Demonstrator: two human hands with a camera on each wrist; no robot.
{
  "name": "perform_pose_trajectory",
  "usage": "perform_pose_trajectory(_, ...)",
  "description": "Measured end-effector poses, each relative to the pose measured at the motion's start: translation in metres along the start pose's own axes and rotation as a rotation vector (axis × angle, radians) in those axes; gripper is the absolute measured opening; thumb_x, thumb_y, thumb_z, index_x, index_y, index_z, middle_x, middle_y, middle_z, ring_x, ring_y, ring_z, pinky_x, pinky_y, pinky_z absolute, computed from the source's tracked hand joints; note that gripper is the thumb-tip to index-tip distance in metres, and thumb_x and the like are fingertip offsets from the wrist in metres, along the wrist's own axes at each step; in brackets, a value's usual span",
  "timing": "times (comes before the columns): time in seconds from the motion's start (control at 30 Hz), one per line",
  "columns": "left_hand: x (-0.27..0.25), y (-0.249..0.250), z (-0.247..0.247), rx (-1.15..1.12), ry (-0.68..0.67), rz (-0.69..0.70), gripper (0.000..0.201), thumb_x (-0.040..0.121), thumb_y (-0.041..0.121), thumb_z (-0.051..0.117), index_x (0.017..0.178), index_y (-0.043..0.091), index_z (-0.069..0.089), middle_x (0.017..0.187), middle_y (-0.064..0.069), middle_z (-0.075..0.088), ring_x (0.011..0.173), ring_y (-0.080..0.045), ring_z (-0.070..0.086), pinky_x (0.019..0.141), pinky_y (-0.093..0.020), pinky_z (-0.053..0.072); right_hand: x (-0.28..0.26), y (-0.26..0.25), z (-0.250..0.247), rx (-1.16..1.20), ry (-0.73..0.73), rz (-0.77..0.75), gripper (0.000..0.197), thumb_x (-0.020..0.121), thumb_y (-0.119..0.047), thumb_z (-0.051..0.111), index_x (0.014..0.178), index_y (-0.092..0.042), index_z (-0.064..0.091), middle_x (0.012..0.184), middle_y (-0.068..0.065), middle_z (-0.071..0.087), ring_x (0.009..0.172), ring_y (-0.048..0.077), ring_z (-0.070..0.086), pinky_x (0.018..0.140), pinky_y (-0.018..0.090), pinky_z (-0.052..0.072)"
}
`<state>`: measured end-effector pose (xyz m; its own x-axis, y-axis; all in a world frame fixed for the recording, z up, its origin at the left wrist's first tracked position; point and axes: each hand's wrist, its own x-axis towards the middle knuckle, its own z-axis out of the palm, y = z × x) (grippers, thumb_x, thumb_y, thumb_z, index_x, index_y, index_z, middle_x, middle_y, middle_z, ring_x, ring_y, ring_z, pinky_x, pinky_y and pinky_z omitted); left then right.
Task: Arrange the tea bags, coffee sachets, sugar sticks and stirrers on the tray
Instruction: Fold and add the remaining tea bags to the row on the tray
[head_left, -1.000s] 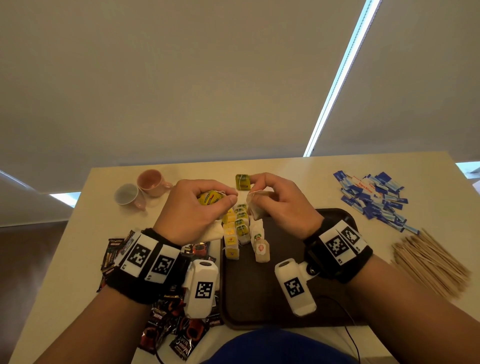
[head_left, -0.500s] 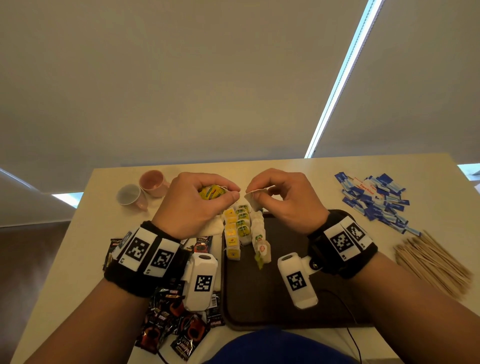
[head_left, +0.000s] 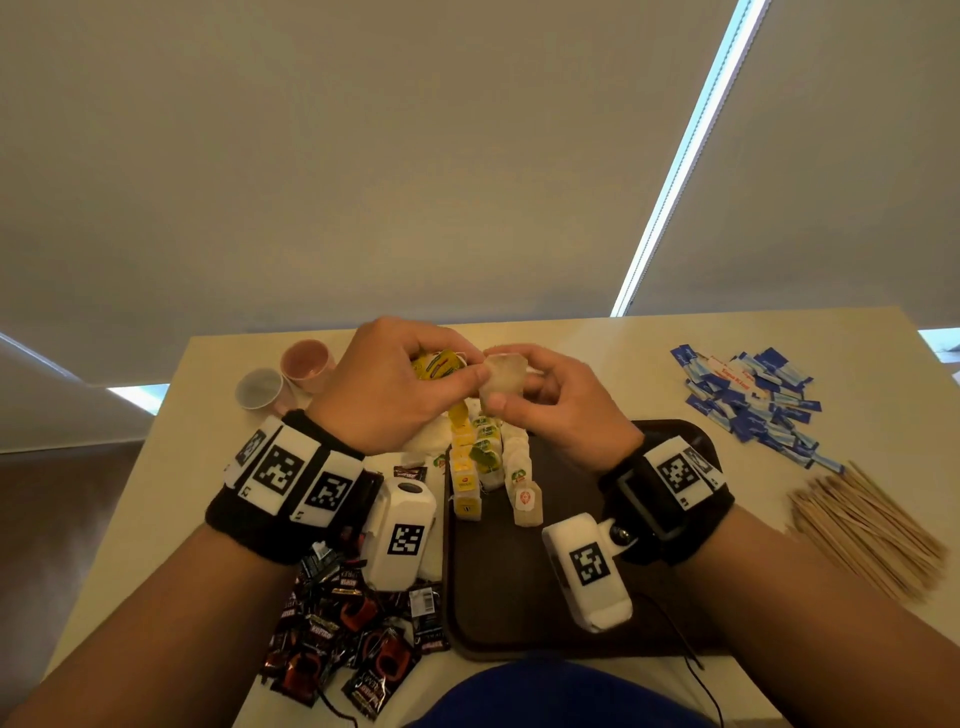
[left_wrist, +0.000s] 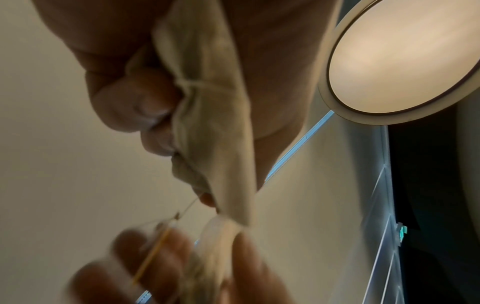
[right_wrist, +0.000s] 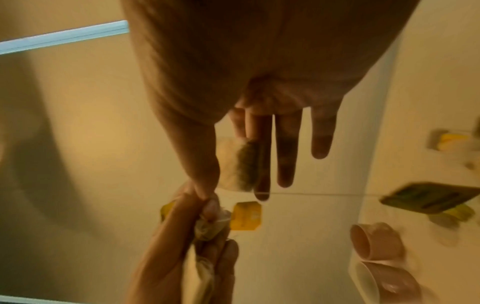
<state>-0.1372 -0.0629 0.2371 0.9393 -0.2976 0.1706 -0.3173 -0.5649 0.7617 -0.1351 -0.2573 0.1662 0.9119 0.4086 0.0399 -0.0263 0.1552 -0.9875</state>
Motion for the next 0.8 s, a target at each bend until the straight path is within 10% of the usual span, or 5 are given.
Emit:
perform_pose_trajectory(0.27,0.018,-0.002,-0.011,0.07,-0.086,-0.037,0.005,0.086,0.029,0.076,0.082,0.032,0.075,0.07,0.023,0.069,0.07,0.004,0.064,0.063,-0.007,0.043,-0.012,0.028,0.007,0.027,-0.114,0.145,0.019,0.095,0.002,0.055,0.107,0.013,0.065,0.103,0.03,0.07,0.096,0.028,0.07,0.085,0.028,0.054)
perform_pose_trajectory(0.4,0.021,-0.004,-0.008,0.068,-0.096,-0.046,0.007,0.085,0.029,0.076,0.081,0.034,0.074,0.07,0.022,0.069,0.069,0.003,0.064,0.063,-0.008,0.045,-0.017,0.031,0.004,0.014,-0.133,0.192,0.023,0.096,-0.008,0.056,0.107,0.011,0.064,0.105,0.026,0.071,0.095,0.035,0.069,0.086,0.047,0.054)
perform_pose_trajectory(0.8,0.024,0.001,-0.008,0.014,-0.117,-0.062,0.004,0.086,0.031,0.075,0.083,0.032,0.075,0.068,0.024,0.068,0.066,-0.001,0.065,0.065,-0.018,0.051,-0.025,0.04,0.001,0.006,-0.14,0.35,0.045,0.094,0.018,0.037,0.132,-0.003,0.048,0.114,0.025,0.067,0.097,0.031,0.07,0.082,0.034,0.059)
